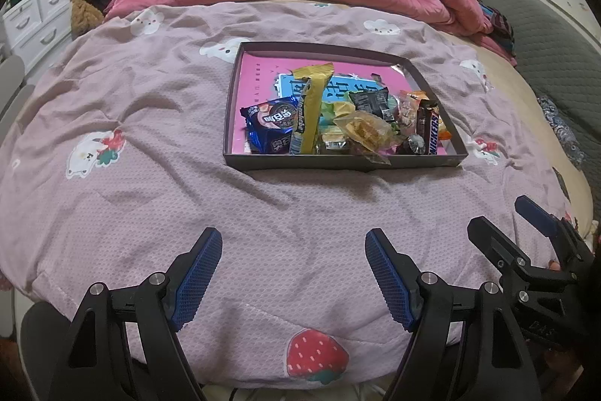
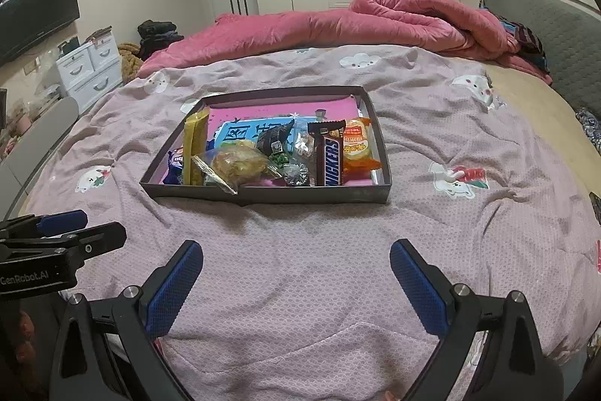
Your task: Organize snacks
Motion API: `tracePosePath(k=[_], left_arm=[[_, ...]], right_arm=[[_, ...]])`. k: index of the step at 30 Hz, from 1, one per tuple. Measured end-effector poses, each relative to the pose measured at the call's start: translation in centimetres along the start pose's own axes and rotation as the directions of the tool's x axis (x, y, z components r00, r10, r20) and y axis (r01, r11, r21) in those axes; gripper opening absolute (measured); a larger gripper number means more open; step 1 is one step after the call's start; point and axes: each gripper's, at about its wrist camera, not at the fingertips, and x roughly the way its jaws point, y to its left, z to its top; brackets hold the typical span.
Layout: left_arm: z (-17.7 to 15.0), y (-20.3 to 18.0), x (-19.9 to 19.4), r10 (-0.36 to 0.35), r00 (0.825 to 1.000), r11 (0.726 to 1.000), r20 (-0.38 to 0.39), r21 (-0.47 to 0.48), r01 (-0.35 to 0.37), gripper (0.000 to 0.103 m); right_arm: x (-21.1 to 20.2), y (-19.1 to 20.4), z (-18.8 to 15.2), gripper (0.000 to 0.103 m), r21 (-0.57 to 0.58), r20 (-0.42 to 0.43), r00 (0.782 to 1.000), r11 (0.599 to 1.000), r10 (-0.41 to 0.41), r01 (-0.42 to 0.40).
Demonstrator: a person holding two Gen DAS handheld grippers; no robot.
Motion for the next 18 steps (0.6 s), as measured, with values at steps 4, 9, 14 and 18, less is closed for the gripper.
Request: tracePosePath(k=[4, 9, 14, 18], left_arm=[[-0.08, -0.16, -0.13, -0.002, 1.000, 1.000, 0.004, 0.008, 0.002, 0.080], [-0.12, -0.24, -0.32, 0.003, 1.000, 1.000, 0.010, 0.010, -0.003, 0.080], [-0.10, -0.07, -0.21, 0.013, 1.000, 1.000, 0.003, 0.003, -0.013, 0.080], [-0.11, 0.12, -0.04, 0.022, 1.000, 1.000, 0.000, -0.005, -0.022, 0.080]], right_arm=[[-0.13, 0.13, 0.02, 0.101, -0.006, 0.010, 1.000, 1.000, 0.010, -0.010], [-0.17, 0.25, 0.03, 0.101, -0.003, 0.010, 1.000, 1.000, 0.011, -0.011], [-0.14, 0.27, 0.09, 0.101, -0.007, 0.012, 1.000, 1.000, 0.012, -0.012], [-0.19, 0.27, 0.09, 0.101, -0.005, 0.012, 1.000, 1.000, 0.011, -0.011]])
